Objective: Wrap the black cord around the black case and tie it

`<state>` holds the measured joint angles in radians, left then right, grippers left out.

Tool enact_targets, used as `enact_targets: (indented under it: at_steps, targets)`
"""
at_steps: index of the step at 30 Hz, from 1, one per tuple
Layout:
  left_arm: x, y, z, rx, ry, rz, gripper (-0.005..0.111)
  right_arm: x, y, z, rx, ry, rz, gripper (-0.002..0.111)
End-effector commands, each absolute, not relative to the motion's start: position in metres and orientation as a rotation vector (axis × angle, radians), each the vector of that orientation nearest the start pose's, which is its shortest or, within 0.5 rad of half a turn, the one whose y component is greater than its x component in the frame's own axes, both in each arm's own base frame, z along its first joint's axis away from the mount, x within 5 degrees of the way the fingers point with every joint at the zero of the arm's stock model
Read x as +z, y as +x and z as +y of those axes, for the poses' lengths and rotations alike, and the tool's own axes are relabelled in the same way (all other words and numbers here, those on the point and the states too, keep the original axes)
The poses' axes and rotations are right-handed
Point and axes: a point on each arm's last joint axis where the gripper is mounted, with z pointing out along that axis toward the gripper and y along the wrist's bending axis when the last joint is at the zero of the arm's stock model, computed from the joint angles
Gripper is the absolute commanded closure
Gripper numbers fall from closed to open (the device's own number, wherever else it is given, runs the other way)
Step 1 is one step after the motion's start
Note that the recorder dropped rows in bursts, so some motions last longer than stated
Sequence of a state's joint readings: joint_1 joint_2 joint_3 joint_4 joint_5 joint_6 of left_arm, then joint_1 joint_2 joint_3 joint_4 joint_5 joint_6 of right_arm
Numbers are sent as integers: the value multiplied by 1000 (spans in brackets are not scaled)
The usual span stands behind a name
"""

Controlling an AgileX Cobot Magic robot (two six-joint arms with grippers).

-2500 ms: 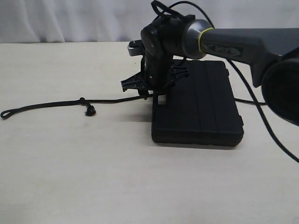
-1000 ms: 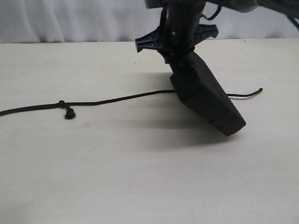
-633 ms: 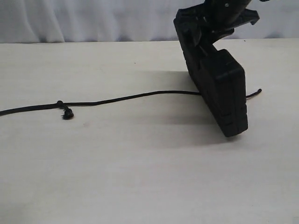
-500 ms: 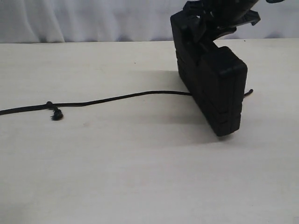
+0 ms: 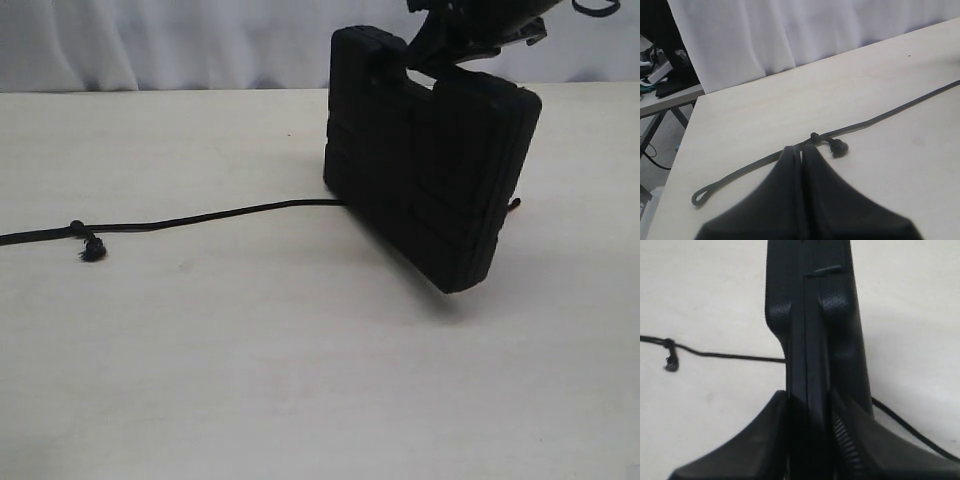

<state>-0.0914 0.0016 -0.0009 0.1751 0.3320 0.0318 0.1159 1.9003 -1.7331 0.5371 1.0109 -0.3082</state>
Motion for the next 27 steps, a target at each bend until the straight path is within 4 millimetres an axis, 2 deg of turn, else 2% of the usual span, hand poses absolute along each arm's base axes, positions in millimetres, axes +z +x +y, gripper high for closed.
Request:
enact_targets:
  at_steps: [1, 9, 23, 25, 27]
  targets:
    - [185, 54, 0, 122, 224, 1787, 107, 308, 413, 78, 526, -252, 2392, 104]
    - [185, 54, 0, 122, 224, 1787, 107, 293, 403, 72, 407, -362, 2457, 104]
    - [185, 54, 0, 122, 224, 1787, 107, 303, 394, 73, 432, -383, 2477, 104]
    - [184, 54, 0, 122, 224, 1789, 107, 302, 392, 78, 407, -424, 2483, 104]
    - [184, 54, 0, 122, 224, 1789, 107, 299, 390, 91, 256, -458, 2500, 104]
